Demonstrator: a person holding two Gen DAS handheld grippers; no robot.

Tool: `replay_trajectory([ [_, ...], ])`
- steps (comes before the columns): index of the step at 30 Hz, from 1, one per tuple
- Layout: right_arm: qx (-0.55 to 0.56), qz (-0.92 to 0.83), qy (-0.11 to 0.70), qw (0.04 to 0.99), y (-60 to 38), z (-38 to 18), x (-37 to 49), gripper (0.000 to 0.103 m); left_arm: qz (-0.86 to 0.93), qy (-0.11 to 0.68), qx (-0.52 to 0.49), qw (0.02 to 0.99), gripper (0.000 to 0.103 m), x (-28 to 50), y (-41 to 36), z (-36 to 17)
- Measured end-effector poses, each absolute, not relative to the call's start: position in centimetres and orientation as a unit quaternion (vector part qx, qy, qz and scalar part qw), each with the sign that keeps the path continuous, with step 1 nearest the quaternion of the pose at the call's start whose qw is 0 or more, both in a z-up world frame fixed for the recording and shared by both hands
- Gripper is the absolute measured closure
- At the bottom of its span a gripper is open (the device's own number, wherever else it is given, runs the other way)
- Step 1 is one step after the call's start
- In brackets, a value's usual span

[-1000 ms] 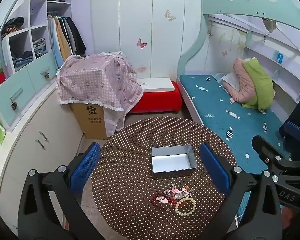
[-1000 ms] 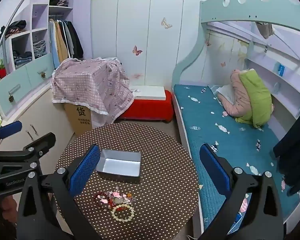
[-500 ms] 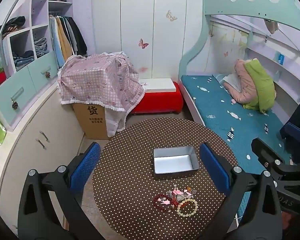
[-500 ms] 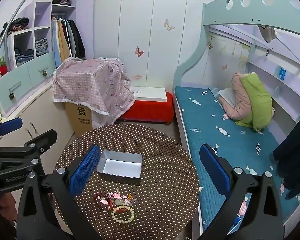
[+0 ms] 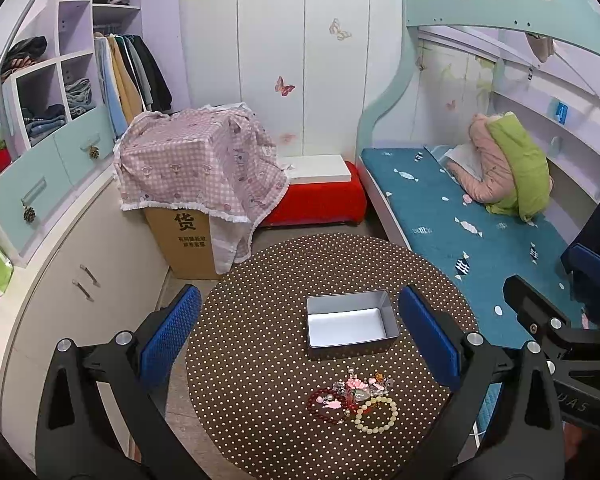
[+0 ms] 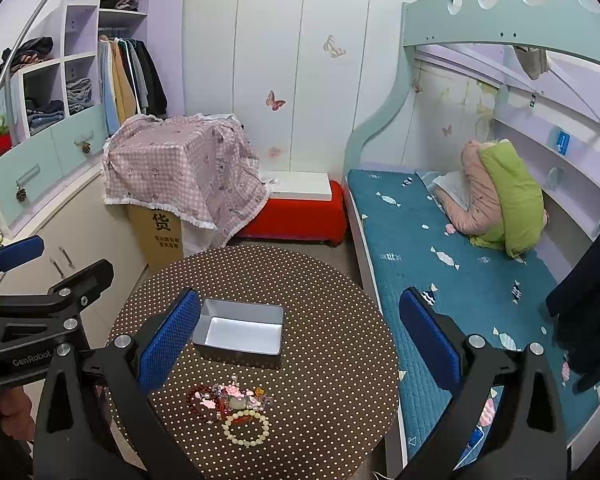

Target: Organize jewelry

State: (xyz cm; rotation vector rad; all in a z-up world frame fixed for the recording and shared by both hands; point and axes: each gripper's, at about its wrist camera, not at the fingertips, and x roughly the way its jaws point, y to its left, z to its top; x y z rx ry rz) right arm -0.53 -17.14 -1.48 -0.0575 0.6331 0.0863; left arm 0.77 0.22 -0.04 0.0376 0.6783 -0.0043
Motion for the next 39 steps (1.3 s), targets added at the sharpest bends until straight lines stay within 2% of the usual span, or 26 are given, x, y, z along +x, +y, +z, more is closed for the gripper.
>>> replay_trajectory([
  [39, -0.015, 0.055, 0.319, 0.946, -17.71, -1.38, -0.50, 0.007, -0.005, 0.333, 0.017, 0.943, 0.005, 0.61, 0.16, -0.22],
])
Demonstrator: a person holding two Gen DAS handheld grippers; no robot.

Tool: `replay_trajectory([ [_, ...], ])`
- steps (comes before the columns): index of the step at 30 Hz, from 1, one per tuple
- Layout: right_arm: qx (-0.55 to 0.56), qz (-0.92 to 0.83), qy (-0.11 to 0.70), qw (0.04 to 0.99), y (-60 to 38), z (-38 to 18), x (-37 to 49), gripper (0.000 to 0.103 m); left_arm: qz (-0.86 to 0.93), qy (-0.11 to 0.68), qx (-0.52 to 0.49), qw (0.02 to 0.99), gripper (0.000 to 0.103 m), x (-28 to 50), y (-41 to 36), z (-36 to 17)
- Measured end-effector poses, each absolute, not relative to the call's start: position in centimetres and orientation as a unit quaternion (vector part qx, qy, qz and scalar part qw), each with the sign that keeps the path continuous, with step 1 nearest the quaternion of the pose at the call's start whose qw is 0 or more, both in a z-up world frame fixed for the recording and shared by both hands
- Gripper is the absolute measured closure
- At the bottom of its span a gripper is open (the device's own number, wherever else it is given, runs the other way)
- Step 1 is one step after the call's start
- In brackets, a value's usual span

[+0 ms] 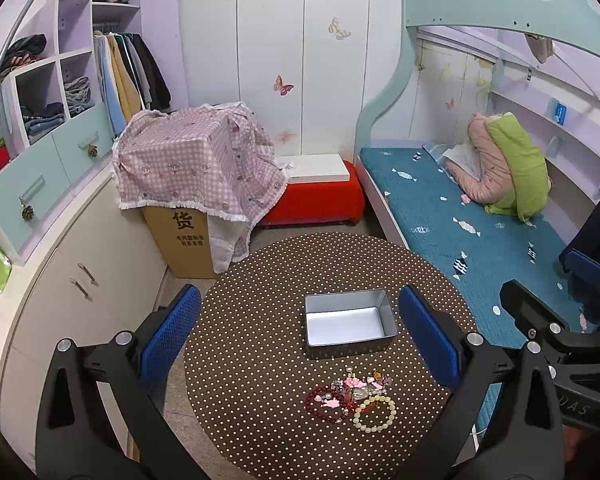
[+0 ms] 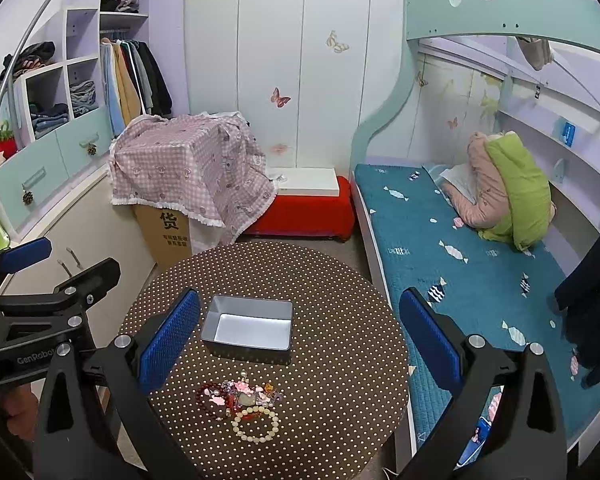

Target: Organize jewelry

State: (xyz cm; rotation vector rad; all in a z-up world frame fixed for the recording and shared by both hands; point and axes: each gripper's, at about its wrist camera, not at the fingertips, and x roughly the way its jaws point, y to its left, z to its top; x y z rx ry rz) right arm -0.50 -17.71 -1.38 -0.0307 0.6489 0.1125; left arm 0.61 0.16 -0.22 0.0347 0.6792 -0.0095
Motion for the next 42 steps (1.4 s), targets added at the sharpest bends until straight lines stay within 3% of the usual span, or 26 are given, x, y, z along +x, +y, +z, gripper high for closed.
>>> replay_trajectory([
  [25, -0.012, 0.058, 0.332, 0.941, -17.5, -1.6, -0.2, 0.007, -0.005, 0.347, 0.013, 0.938, 0.005, 1.0, 0.3, -0.4],
  [42, -0.024, 0.071, 0.473, 0.878, -17.6, -9.1, 1.8, 0.007, -0.021, 0.501, -0.042, 0.864, 0.005, 2.6, 2.5, -8.5],
])
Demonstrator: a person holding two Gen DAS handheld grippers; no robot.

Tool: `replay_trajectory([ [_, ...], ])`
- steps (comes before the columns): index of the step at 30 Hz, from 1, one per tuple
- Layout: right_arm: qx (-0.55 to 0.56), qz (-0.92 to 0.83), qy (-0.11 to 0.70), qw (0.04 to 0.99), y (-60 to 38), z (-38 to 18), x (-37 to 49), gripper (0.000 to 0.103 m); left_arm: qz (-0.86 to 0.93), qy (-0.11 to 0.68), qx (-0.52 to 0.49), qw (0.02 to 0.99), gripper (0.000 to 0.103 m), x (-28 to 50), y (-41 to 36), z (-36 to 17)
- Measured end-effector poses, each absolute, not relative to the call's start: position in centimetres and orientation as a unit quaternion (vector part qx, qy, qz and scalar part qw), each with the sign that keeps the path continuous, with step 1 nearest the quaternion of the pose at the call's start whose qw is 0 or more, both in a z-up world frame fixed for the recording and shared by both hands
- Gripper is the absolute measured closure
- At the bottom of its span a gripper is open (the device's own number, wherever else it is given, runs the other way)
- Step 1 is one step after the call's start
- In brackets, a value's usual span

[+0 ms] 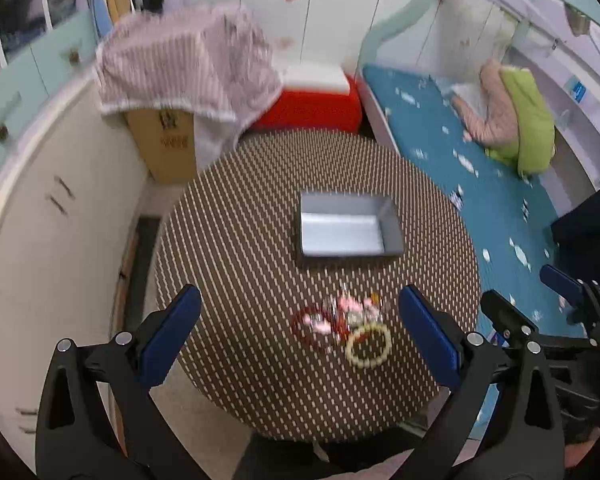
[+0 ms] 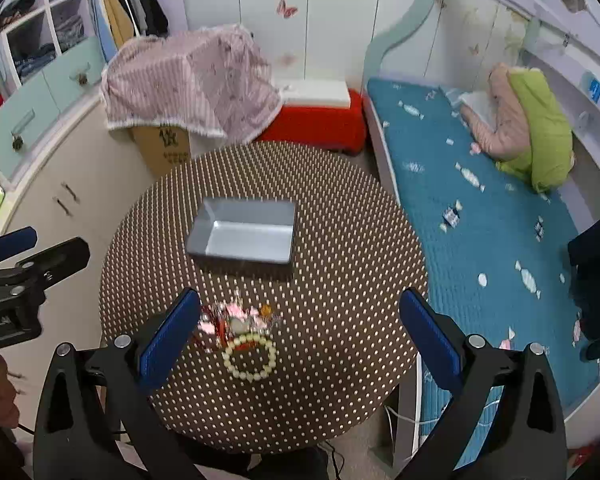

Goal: Organize jewelry
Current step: 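Lower the left tool to the red bead bracelet while the right tool lowers to the cream bead bracelet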

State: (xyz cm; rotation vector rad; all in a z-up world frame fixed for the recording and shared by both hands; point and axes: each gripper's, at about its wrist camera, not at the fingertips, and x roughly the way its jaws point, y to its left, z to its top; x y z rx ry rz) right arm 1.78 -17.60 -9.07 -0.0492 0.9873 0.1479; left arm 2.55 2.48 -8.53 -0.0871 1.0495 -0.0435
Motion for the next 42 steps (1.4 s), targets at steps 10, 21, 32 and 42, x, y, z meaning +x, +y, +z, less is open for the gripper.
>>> replay_trajectory([
  [10, -0.032, 0.111, 0.564, 0.818, -17.5, -16.7, 3.1, 0.007, -0.023, 0.588, -0.027, 0.808, 0.005, 3.4, 2.6, -16.8],
  [21, -0.081, 0.167, 0.601, 0.777, -15.7, -24.1, 3.9, 0.042, -0.012, 0.635, -0.017, 0.773, 0.016, 5.2, 2.4, -24.5],
  [32, -0.128, 0.173, 0.607, 0.765, -15.1, -27.6, 3.7, 0.071, 0.011, 0.663, -0.067, 0.746, 0.068, 6.3, 3.5, -29.4],
  [42, -0.079, 0.178, 0.620, 0.761, -17.1, -26.4, 5.1, 0.094, -0.002, 0.663, -0.083, 0.744, 0.103, 6.7, 4.2, -29.5],
])
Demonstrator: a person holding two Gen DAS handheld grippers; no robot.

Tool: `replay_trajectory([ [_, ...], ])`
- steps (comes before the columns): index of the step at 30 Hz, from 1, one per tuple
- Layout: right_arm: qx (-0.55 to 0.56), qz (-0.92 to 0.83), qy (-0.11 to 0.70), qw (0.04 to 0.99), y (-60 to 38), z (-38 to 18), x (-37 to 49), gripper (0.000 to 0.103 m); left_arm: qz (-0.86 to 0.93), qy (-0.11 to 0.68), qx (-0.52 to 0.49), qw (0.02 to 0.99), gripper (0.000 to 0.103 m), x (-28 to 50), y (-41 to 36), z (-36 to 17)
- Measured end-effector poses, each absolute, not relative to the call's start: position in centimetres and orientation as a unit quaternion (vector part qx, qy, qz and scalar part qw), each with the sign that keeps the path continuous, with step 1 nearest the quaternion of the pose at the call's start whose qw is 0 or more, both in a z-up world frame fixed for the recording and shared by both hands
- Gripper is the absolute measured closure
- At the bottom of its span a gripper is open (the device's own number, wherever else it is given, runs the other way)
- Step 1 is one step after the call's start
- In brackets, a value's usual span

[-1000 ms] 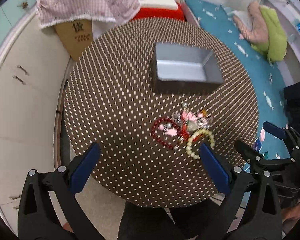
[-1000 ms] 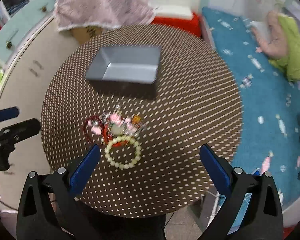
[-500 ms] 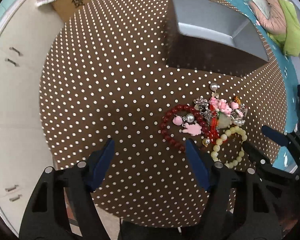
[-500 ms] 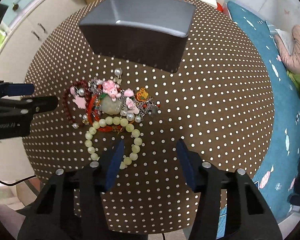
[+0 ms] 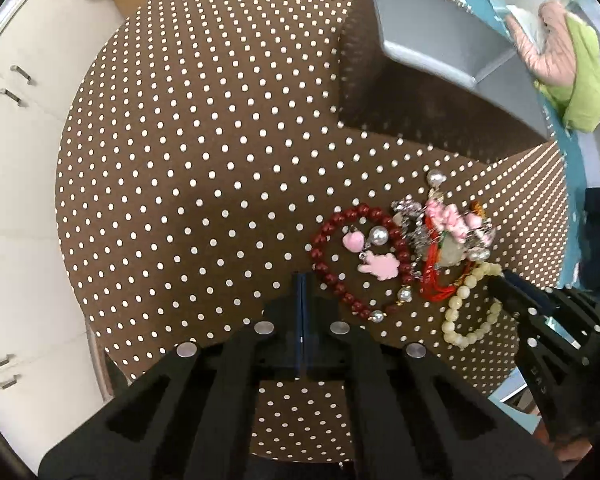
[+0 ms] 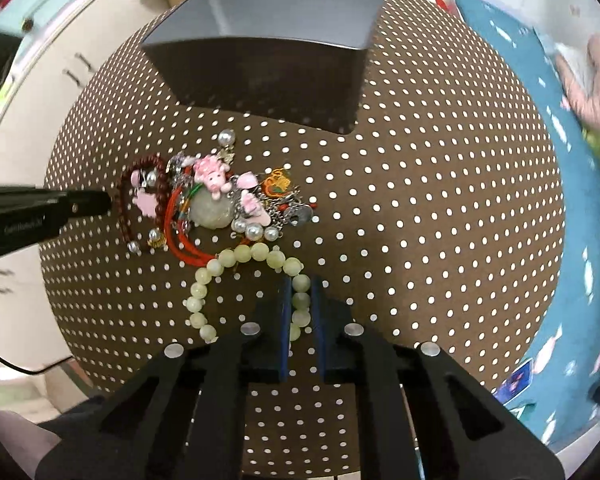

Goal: Organize jewelry
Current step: 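Lower the left tool to the red bead bracelet while the right tool lowers to the cream bead bracelet, then close the left tool on the red bracelet while the right tool closes on the cream bracelet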

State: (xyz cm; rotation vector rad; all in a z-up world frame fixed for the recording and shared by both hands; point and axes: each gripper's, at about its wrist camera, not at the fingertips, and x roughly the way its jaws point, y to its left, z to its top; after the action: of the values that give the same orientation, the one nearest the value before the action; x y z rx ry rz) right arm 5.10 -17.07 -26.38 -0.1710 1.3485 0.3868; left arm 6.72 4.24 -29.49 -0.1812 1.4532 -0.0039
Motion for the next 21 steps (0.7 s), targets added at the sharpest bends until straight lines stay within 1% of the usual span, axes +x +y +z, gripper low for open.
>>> replay_trajectory([
  [5, -0.052, 0.177, 0.622, 0.761, -18.2, -25.4, 5.4, 0.095, -0.032, 0.656, -0.093, 0.748, 0.102, 7.1, 4.9, -27.9],
  [7, -0.053, 0.171, 0.620, 0.764, -18.4, -24.8, 5.4, 0.095, -0.036, 0.659, -0.095, 0.746, 0.099, 7.3, 5.1, -28.0],
  [8, -0.049, 0.170, 0.620, 0.764, -18.3, -24.5, 5.4, 0.095, -0.037, 0.659, -0.094, 0.745, 0.091, 7.4, 4.9, -28.1],
  [9, -0.045, 0.168, 0.620, 0.765, -18.4, -24.1, 5.2, 0.095, -0.037, 0.660, -0.094, 0.744, 0.080, 7.6, 4.9, -28.3],
  [11, -0.046, 0.165, 0.617, 0.768, -18.5, -23.4, 5.0, 0.094, -0.033, 0.664, -0.094, 0.741, 0.066, 8.7, 3.9, -29.2],
  [14, -0.043, 0.161, 0.616, 0.770, -18.5, -22.9, 4.8, 0.094, -0.028, 0.673, -0.095, 0.733, 0.066, 8.9, 3.5, -30.5],
  [15, -0.043, 0.158, 0.615, 0.771, -18.6, -22.7, 4.7, 0.095, -0.028, 0.667, -0.092, 0.739, 0.070, 8.8, 3.5, -30.6],
  [16, -0.043, 0.156, 0.615, 0.772, -18.0, -23.2, 5.2, 0.095, -0.023, 0.668, -0.070, 0.741, 0.074, 8.9, 3.2, -30.6],
  [17, -0.044, 0.154, 0.614, 0.773, -17.8, -23.4, 5.1, 0.095, -0.020, 0.670, -0.053, 0.740, 0.094, 9.1, 2.9, -31.0],
  [18, -0.043, 0.151, 0.614, 0.773, -17.6, -23.6, 4.8, 0.095, -0.019, 0.671, -0.044, 0.740, 0.095, 9.2, 2.7, -31.0],
  [21, -0.038, 0.143, 0.612, 0.777, -16.7, -24.6, 3.6, 0.095, -0.021, 0.664, -0.059, 0.745, 0.095, 9.2, 3.3, -30.7],
])
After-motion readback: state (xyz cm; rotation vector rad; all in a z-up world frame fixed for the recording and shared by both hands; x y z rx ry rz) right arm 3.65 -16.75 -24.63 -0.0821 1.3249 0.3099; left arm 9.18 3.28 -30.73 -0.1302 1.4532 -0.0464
